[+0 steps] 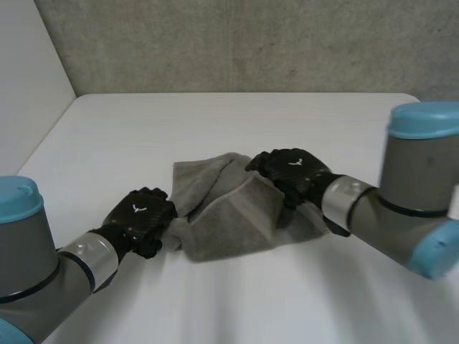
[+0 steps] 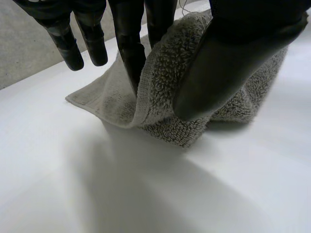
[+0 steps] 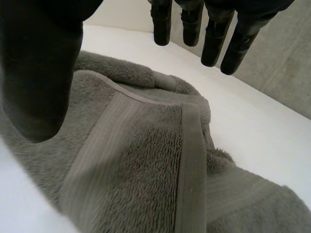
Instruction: Fold the towel.
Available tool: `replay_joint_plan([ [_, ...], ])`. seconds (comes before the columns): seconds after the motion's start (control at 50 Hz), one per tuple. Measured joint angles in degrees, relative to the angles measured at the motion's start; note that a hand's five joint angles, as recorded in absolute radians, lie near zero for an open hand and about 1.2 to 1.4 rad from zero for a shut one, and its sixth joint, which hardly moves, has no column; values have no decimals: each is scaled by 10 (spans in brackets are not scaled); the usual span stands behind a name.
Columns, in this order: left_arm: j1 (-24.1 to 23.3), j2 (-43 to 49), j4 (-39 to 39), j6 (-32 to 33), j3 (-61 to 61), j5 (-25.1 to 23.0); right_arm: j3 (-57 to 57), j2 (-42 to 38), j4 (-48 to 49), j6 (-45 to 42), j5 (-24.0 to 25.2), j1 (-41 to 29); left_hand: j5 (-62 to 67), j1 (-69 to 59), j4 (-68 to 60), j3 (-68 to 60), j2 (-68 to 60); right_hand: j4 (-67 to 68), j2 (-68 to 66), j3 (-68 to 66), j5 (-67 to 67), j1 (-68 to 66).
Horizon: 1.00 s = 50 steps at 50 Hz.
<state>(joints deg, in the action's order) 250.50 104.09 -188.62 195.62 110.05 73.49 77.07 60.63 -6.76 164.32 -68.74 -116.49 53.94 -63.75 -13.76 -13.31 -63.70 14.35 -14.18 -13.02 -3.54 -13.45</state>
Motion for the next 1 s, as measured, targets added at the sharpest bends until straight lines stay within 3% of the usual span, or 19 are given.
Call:
replay_joint_plan([
  [0.28, -1, -2, -14, 0, 13, 1, -269, -227, -94, -20, -23, -37, 0, 0, 0, 0, 0, 0, -20, 0, -19, -26],
  [0.42, -1, -7, -14, 0, 13, 1, -300, -251, -108, -20, -24, -38, -2, 0, 0, 0, 1, 0, -366, 0, -367, -380],
  [0.54, 2, -8, -21, 0, 12, 0, -253, -205, -102, -22, -21, -34, -2, 0, 0, 0, 2, 0, -566, 0, -611, -598],
  [0.8, 12, -1, -24, 0, -1, -1, 40, 47, -19, -46, -8, 64, -25, 25, 0, 0, 23, 0, -563, 0, -576, -571],
  [0.9, 5, 13, -25, -1, -15, 0, 129, 95, 5, -56, -4, 103, -25, 25, 0, 0, 23, 0, -304, 0, -300, -306],
  [1.0, -7, 26, -26, -5, -26, 0, 170, 101, 11, -62, 4, 115, -25, 25, 0, 0, 23, 0, -246, 0, -221, -239],
])
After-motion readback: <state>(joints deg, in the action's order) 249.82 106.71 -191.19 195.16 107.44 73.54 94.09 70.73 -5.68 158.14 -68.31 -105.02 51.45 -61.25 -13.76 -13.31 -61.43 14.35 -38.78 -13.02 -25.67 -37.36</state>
